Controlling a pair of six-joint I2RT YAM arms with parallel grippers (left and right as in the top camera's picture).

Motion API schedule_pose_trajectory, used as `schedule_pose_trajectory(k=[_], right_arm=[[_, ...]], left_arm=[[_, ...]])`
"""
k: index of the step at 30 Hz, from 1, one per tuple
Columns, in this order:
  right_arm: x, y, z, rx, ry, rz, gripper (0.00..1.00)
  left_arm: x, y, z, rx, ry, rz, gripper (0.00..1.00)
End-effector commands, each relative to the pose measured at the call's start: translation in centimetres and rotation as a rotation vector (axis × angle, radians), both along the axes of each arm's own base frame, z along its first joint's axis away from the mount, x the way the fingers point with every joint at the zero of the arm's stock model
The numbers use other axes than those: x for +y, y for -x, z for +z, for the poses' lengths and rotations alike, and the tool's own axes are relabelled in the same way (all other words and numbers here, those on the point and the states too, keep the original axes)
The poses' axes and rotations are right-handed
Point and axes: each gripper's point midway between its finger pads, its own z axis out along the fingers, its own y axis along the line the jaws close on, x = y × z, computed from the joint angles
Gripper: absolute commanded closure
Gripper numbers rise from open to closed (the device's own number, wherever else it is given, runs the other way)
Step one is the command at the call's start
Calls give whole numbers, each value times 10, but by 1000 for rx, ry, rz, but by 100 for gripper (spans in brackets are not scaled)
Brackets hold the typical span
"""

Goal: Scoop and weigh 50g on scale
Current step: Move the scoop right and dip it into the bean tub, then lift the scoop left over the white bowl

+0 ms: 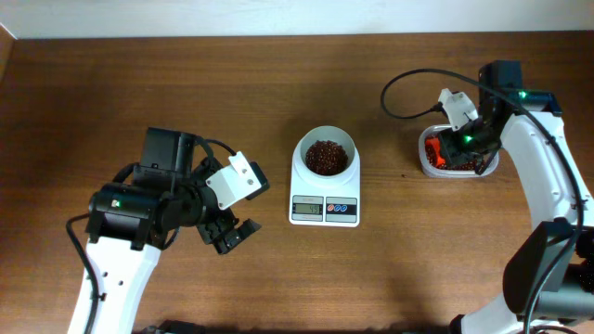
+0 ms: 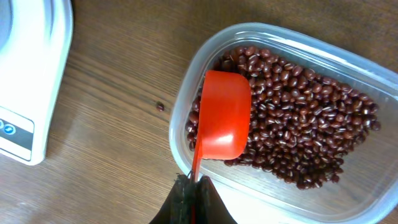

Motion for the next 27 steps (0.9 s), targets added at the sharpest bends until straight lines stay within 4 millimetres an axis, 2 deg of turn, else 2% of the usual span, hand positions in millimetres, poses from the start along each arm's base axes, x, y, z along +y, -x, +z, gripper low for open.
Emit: schedule_pose_trajectory(k=[1, 5, 15, 21, 27], right_arm=[[-3, 0, 1, 12, -117, -101, 96], [-15, -3, 10, -15, -260, -164, 96], [-61, 1, 23, -66, -416, -318, 96], [-66, 0, 34, -103, -517, -344, 96], [-52, -4, 45, -123, -600, -311, 96]], left_arm=[[-1, 2, -1, 10, 6, 6, 1], [-1, 2, -1, 10, 7, 6, 1], [-1, 2, -1, 10, 6, 6, 1], [-1, 2, -1, 9, 6, 5, 1], [-1, 2, -1, 10, 7, 5, 1]])
